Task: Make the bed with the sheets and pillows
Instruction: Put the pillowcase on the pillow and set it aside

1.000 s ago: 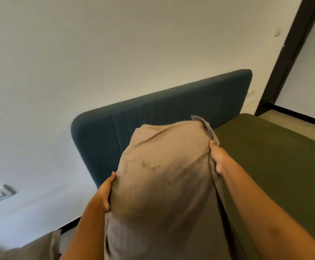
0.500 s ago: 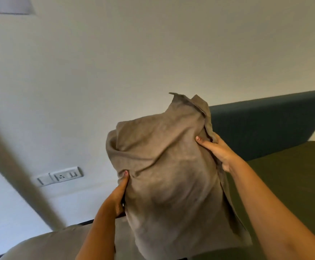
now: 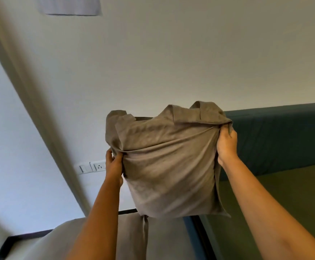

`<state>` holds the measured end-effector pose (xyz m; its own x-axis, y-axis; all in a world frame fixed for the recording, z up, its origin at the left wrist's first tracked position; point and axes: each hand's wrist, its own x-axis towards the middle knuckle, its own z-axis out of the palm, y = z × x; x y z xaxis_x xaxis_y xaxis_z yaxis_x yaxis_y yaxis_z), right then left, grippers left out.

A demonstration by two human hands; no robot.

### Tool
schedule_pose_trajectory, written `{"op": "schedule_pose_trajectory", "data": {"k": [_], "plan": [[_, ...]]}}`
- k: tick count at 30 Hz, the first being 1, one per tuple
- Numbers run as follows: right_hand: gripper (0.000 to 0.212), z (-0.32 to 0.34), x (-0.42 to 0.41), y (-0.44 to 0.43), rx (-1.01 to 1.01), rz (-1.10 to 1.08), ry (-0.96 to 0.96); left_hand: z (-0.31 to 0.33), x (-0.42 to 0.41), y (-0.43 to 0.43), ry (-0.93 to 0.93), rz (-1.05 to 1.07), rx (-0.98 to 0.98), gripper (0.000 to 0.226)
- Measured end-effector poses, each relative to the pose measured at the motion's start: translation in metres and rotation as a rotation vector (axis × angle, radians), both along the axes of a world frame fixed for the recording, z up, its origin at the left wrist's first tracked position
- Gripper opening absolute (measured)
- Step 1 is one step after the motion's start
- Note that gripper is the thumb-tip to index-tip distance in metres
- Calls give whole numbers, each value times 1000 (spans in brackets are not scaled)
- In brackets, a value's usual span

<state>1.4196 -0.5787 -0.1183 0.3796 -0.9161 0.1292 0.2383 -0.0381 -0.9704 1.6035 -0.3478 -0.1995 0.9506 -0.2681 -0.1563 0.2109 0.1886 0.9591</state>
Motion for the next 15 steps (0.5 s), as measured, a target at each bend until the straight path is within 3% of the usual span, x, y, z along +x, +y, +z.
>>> {"op": "schedule_pose_trajectory", "data": {"k": [1,4,10,15], "plan": [[24,0,2,4,-5,9,-8,3,5,3,0,44,-9,8],[25,-7,6,9,-13,-3,-11,7,9,7,-30,157,30,26],[30,0,2,-4,-84,-60,-24,21,0,20,-44,400,-115,27],[28,8,2,-18,33,51,-38,38,-13,28,-82,329,-140,26]]}}
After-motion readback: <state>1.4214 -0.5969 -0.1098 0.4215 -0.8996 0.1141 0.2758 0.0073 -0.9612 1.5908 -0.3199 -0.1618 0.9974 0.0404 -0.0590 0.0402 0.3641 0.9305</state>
